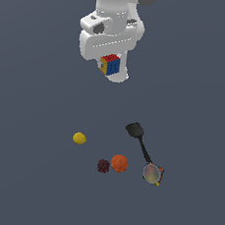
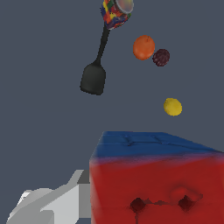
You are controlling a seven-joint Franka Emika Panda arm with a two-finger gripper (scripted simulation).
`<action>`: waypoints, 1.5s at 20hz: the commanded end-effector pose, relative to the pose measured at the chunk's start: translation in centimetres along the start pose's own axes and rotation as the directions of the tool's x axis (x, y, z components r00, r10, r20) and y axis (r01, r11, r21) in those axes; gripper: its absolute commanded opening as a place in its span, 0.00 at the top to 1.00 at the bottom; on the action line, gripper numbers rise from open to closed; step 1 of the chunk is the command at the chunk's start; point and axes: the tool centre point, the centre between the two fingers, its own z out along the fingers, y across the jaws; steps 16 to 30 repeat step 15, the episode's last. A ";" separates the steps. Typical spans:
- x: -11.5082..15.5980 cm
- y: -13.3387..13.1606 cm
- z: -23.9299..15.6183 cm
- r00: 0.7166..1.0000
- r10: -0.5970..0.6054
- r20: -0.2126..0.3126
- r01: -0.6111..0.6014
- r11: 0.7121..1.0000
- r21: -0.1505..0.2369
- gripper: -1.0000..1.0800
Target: Pick up a designated object from a clutter of objects.
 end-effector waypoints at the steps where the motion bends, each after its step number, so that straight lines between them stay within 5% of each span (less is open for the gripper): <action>1: -0.3 0.8 -1.5 1.000 0.000 0.000 0.000 1.000 -0.001 1.00; 30: -0.7 2.2 -4.1 1.000 -0.001 0.001 0.001 1.000 -0.002 1.00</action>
